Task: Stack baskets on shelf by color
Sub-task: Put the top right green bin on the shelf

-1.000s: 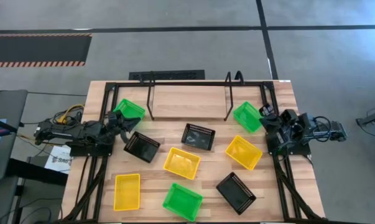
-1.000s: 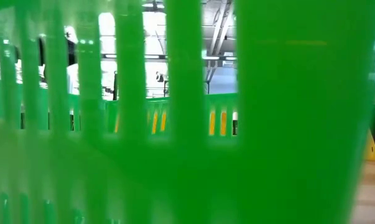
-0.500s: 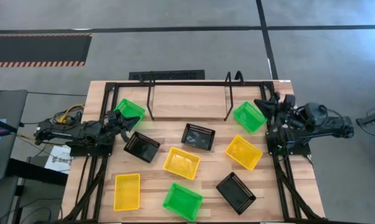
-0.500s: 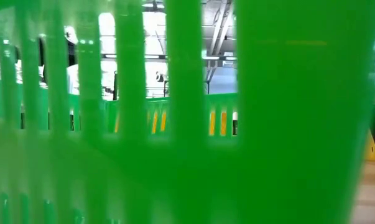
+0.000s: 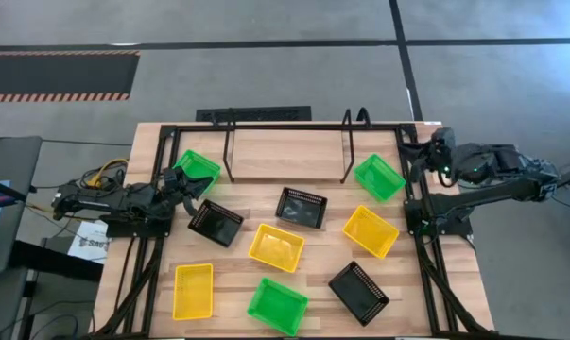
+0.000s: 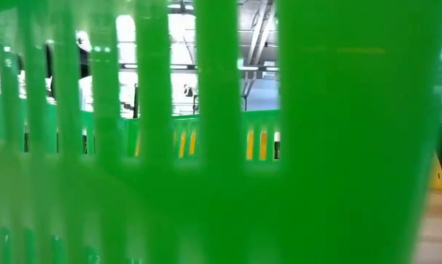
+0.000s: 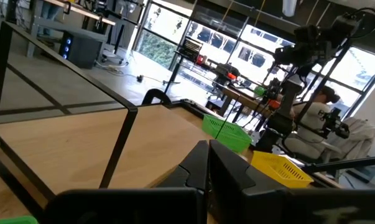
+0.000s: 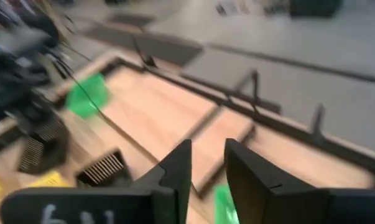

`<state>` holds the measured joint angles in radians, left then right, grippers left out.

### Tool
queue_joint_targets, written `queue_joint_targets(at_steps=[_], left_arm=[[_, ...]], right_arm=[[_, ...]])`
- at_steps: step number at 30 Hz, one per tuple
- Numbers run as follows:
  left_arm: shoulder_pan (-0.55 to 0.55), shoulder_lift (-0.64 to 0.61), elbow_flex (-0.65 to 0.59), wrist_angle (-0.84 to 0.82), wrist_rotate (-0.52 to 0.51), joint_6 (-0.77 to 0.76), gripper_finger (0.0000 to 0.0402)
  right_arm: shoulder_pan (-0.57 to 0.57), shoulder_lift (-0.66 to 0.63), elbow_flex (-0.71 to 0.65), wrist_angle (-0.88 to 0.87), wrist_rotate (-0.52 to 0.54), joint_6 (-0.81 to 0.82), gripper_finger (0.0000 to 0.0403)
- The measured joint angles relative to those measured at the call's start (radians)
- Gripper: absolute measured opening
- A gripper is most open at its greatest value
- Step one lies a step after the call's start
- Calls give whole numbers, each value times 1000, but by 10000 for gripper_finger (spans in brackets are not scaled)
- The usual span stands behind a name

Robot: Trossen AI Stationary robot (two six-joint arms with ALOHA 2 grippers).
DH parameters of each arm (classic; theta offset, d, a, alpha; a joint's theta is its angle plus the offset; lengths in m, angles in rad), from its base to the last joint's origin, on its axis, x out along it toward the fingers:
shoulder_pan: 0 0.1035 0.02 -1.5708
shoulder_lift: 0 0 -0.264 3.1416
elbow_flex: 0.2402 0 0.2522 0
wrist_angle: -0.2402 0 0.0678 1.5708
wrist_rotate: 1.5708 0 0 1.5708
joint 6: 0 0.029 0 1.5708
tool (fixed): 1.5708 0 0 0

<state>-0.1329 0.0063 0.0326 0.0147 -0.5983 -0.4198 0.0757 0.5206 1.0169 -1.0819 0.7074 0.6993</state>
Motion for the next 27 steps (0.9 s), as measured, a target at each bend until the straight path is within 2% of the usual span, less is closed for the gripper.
queue_joint_targets(at_steps=[6, 11, 15, 21, 27], left_arm=[[0, 0, 0, 0, 0, -8, 0], [0, 0, 0, 0, 11, -11, 0], [0, 0, 0, -1, 13, -22, 0], [0, 0, 0, -1, 57, -42, 0], [0, 0, 0, -2, 71, -63, 0]], right_arm=[[0, 80, 28, -240, -8, 201, 160], [0, 140, 28, -384, -82, 347, 171], [-2, 174, 28, -432, -170, 430, 171], [-64, 193, 28, -436, -286, 454, 172], [-178, 236, 28, -409, -330, 320, 172]])
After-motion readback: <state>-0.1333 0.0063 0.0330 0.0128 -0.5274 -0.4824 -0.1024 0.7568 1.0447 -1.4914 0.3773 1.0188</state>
